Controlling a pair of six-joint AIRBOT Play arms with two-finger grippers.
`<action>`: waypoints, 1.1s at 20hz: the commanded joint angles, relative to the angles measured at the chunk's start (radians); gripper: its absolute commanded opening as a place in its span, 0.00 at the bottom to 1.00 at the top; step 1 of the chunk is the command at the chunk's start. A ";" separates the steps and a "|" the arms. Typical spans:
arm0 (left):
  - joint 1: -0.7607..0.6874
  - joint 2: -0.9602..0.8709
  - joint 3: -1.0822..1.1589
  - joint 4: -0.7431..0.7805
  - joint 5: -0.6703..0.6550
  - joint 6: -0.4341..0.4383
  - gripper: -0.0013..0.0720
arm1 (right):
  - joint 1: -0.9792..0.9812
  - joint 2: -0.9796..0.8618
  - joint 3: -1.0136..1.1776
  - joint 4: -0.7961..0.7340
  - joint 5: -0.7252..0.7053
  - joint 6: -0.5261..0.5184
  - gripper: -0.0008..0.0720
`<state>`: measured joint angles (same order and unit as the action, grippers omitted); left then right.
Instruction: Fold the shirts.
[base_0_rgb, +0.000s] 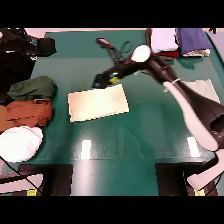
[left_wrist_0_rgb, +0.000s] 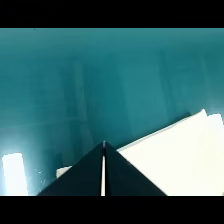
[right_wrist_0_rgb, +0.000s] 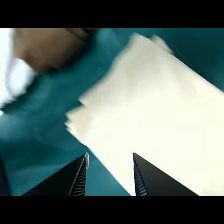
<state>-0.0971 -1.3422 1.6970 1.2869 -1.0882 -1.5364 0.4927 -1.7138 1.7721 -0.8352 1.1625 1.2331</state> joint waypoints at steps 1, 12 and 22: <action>-0.053 0.006 -0.005 0.008 0.026 0.010 0.05 | -0.212 0.112 -0.258 -0.085 0.017 0.046 0.49; -0.080 0.006 -0.005 -0.008 0.039 0.026 0.05 | -0.259 -0.128 -0.389 0.259 -0.064 0.017 0.87; -0.149 0.003 -0.005 -0.052 0.040 0.026 0.05 | -0.166 -0.256 -0.108 0.274 -0.059 -0.011 0.04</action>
<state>-0.2062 -1.3369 1.6920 1.2232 -1.0519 -1.5105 0.3458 -1.9823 1.6135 -0.5415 1.0958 1.2327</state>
